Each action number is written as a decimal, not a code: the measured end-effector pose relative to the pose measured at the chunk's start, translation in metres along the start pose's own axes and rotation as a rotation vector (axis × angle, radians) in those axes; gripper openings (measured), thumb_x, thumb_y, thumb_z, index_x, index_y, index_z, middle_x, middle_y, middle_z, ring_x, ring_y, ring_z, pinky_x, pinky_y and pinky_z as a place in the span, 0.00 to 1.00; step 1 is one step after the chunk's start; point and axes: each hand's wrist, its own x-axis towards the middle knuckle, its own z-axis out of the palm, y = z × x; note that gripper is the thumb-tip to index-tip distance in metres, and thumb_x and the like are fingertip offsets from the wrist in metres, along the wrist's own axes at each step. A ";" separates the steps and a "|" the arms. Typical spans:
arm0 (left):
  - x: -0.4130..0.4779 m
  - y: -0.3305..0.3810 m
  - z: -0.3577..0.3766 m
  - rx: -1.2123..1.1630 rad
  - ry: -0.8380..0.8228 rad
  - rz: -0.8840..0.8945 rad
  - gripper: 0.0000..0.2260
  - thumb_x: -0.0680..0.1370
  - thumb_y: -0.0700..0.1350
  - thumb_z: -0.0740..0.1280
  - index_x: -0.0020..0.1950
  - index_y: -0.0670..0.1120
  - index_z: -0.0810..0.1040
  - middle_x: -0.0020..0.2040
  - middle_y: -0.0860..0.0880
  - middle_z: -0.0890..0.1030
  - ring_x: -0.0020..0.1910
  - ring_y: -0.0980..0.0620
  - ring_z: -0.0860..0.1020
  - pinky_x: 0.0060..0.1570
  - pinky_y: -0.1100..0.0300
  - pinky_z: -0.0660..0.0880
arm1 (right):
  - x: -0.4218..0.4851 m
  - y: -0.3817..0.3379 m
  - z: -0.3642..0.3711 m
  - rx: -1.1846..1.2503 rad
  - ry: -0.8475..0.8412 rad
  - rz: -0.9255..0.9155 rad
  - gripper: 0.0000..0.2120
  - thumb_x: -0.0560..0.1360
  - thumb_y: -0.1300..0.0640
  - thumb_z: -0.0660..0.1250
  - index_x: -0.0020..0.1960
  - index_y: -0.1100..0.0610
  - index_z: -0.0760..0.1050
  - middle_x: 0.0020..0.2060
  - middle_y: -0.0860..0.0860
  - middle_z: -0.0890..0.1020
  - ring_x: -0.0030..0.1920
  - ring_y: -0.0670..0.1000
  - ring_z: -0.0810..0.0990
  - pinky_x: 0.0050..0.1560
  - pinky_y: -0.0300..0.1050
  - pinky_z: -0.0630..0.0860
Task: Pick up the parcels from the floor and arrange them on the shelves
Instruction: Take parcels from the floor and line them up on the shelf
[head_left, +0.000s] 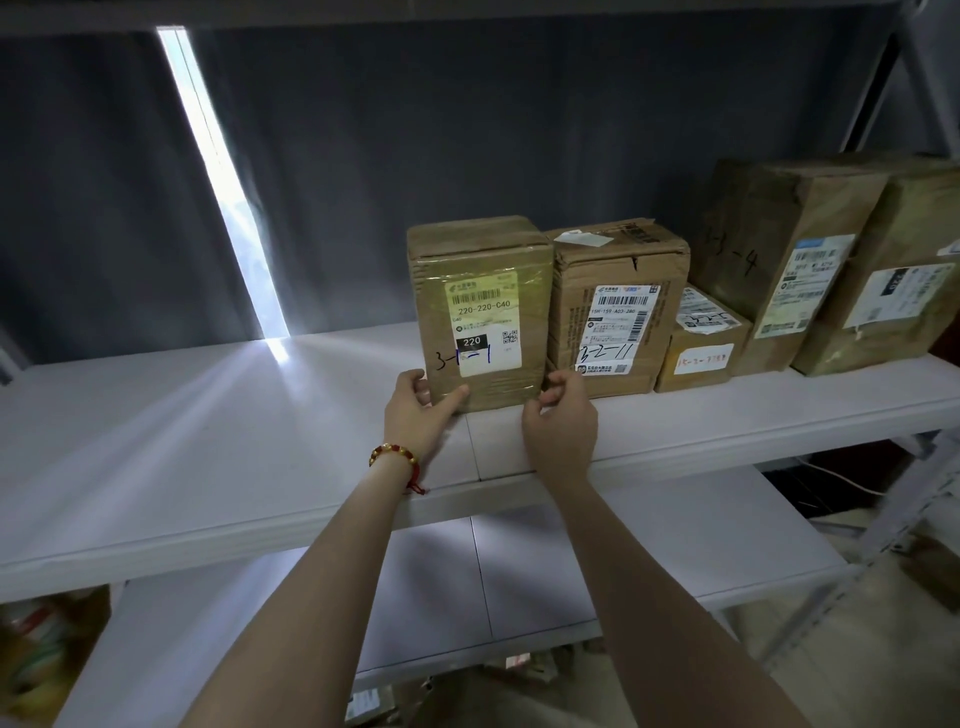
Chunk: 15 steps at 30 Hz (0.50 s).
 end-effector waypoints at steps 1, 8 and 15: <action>-0.001 -0.001 0.000 -0.015 0.000 0.001 0.28 0.72 0.51 0.76 0.66 0.45 0.70 0.50 0.53 0.77 0.47 0.60 0.76 0.49 0.66 0.74 | -0.001 -0.001 -0.001 0.000 0.002 -0.003 0.13 0.71 0.64 0.67 0.54 0.57 0.73 0.36 0.50 0.78 0.38 0.52 0.76 0.38 0.42 0.66; -0.012 -0.003 -0.010 -0.018 -0.058 -0.019 0.29 0.74 0.54 0.73 0.70 0.45 0.67 0.61 0.49 0.76 0.59 0.51 0.75 0.63 0.53 0.72 | -0.002 -0.005 -0.002 -0.045 0.004 -0.039 0.10 0.71 0.65 0.66 0.51 0.58 0.73 0.33 0.47 0.75 0.35 0.50 0.73 0.36 0.41 0.63; -0.034 -0.003 -0.031 0.054 -0.100 0.002 0.24 0.77 0.49 0.70 0.69 0.43 0.68 0.61 0.48 0.74 0.58 0.53 0.73 0.53 0.65 0.65 | -0.007 -0.008 -0.004 -0.054 0.049 -0.023 0.07 0.69 0.66 0.65 0.46 0.57 0.75 0.31 0.48 0.76 0.35 0.52 0.74 0.37 0.42 0.66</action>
